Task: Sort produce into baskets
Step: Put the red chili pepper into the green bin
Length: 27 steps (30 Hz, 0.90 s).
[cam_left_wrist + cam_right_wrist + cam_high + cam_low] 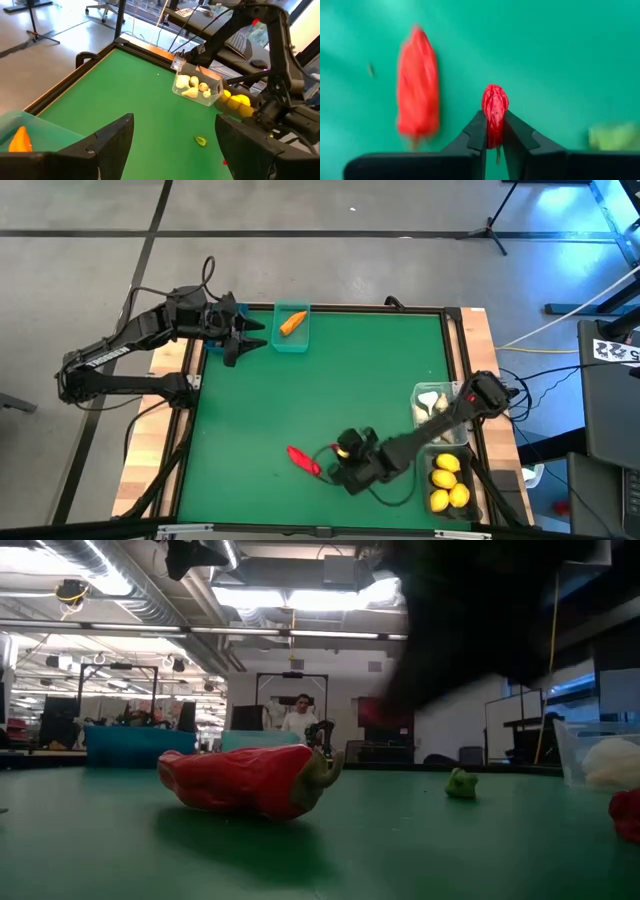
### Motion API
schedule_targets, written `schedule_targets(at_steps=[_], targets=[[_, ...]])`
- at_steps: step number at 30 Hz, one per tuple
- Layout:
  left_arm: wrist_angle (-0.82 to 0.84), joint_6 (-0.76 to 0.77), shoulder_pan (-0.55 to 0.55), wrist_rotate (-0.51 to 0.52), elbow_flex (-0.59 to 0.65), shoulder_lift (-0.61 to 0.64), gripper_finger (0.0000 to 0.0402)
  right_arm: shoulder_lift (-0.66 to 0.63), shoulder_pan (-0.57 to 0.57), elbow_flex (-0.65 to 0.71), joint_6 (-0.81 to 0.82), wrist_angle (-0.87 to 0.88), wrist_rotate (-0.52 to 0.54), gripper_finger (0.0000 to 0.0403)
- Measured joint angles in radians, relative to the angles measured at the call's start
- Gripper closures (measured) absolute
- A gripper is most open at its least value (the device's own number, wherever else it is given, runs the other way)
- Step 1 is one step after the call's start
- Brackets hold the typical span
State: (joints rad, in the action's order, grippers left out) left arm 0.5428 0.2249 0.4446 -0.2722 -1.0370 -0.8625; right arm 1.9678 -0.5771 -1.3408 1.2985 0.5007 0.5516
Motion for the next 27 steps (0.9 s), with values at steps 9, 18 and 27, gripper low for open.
schedule_targets(at_steps=[9, 18, 27], targets=[[0.000, -0.040, 0.000, 0.000, 0.000, 0.019, 0.0126, 0.000, 0.239, -0.211, -0.486, -0.015, 0.006, 0.0358], [0.001, -0.044, 0.000, 0.000, 0.000, 0.038, 0.0126, 0.000, 0.481, -0.290, -0.850, -0.178, -0.082, 0.0357], [0.002, -0.040, 0.001, 0.000, 0.000, 0.064, 0.0126, 0.000, 0.678, -0.288, -0.889, -0.252, -0.175, 0.0357]])
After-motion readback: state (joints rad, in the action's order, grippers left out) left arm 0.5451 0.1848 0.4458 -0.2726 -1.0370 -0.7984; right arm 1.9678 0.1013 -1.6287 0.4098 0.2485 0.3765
